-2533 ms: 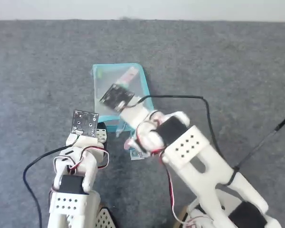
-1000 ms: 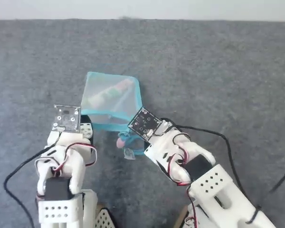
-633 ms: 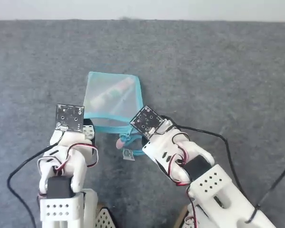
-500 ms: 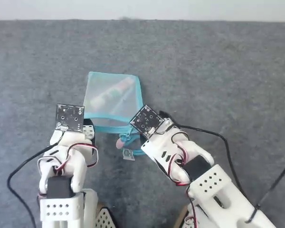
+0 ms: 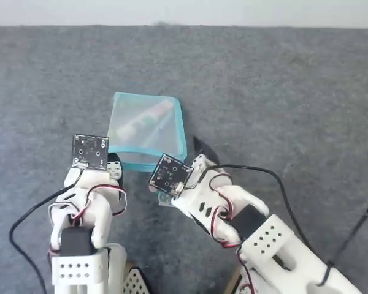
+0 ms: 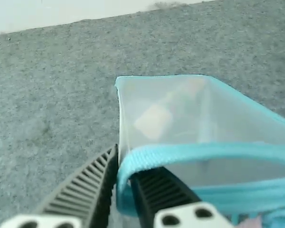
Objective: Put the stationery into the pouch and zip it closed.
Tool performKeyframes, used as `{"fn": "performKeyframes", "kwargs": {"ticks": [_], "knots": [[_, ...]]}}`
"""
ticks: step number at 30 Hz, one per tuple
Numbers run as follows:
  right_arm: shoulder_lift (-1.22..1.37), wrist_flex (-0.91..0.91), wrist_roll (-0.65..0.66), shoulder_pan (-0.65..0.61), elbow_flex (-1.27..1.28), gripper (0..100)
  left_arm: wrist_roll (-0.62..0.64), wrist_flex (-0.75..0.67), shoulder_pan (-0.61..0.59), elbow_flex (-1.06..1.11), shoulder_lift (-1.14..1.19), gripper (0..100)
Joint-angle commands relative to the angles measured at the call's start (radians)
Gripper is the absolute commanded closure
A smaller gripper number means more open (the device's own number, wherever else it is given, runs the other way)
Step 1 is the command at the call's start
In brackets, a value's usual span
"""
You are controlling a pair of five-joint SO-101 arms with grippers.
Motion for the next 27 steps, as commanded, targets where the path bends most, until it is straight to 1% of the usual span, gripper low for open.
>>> {"fn": "performKeyframes", "kwargs": {"ticks": [1, 4, 6, 10, 12, 17, 21, 27], "knots": [[0.005, -0.018, 0.046, -0.012, -0.095, 64.8, -0.008, -0.023, 0.009, -0.045, 0.002, 98], [0.061, -0.008, 0.049, 0.001, -0.138, 64.8, -0.008, -0.023, 0.009, -0.045, 0.002, 98], [0.079, 0.048, 0.06, 0.047, -0.147, 64.8, -0.008, -0.021, 0.006, -0.045, 0.002, 98], [0.031, 0.159, 0.15, 0.093, -0.14, 64.5, -0.008, -0.026, 0.005, -0.044, -0.002, 98], [0.008, 0.147, 0.17, 0.088, -0.124, 64.4, -0.008, -0.025, 0.009, -0.044, -0.002, 98], [0.002, 0.104, 0.176, 0.025, -0.086, 64.5, -0.008, -0.023, 0.009, -0.044, -0.002, 98], [0.007, 0.076, 0.176, 0.016, -0.092, 64.7, -0.008, -0.023, 0.009, -0.044, -0.002, 98], [0.154, 0.041, 0.176, 0.019, -0.143, 64.8, -0.008, -0.023, 0.009, -0.044, -0.002, 98]]}}
